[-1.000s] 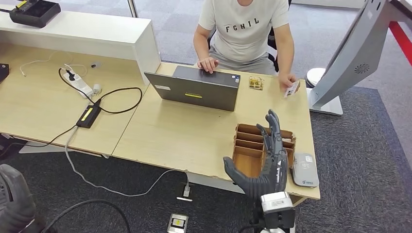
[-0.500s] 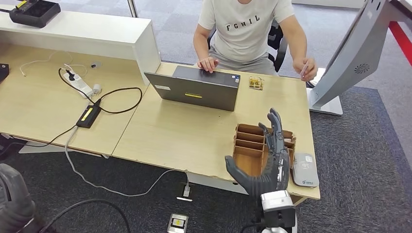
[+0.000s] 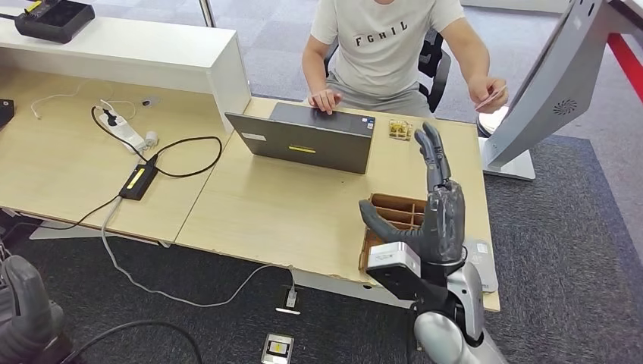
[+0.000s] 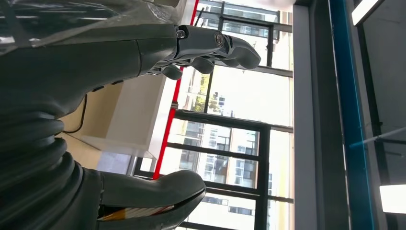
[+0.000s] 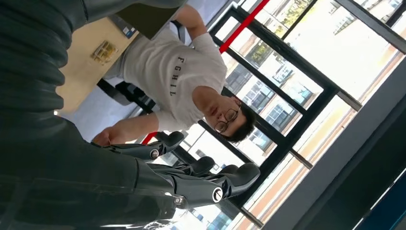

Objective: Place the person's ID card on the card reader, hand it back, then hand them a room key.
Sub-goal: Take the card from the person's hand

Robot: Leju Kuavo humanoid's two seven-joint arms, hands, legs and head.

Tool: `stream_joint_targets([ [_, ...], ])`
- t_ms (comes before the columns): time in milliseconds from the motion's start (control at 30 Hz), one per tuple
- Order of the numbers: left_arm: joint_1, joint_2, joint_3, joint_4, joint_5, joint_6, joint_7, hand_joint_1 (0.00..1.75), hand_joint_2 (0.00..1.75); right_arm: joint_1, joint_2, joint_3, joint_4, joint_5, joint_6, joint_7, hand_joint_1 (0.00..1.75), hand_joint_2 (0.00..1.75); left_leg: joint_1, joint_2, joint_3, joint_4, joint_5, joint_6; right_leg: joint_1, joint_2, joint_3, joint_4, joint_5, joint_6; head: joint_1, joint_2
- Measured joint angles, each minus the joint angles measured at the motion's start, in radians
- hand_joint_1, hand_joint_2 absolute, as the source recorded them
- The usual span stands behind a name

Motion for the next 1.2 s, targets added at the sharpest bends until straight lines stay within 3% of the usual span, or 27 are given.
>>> stream_joint_targets([
  [433,-0.014,-0.050,0.078,0.038,0.038,-0.084,0.000,0.03,1.75,-0.216,0.015,-0.010,0.265,0.327,0.088,0.151,0.00,1.75,0.000,0.000,-0.001,0.000,0.000,0.000,0.000,0.000,0.000,0.000,0.000,0.000,0.000,0.000],
  [700,-0.019,-0.068,0.106,0.065,0.091,-0.131,0.000,0.03,1.75,-0.322,0.032,-0.008,0.441,0.514,0.197,0.272,0.00,1.75,0.000,0.000,0.000,0.000,0.000,0.000,0.000,-0.001,-0.001,0.000,0.000,0.000,0.000,0.000],
  [967,-0.032,-0.069,0.121,0.092,0.120,-0.133,0.000,0.04,1.75,-0.360,0.026,-0.008,0.551,0.585,0.254,0.333,0.00,1.75,0.000,0.000,0.000,0.001,0.000,0.000,0.000,0.000,-0.001,0.000,0.000,0.000,0.000,0.000],
  [1200,-0.047,-0.055,0.120,0.108,0.145,-0.075,0.000,0.03,1.75,-0.383,0.008,-0.025,0.625,0.607,0.313,0.398,0.00,1.75,0.000,0.000,0.000,0.001,0.000,0.000,0.000,0.000,-0.001,0.000,0.000,0.000,0.000,0.000],
])
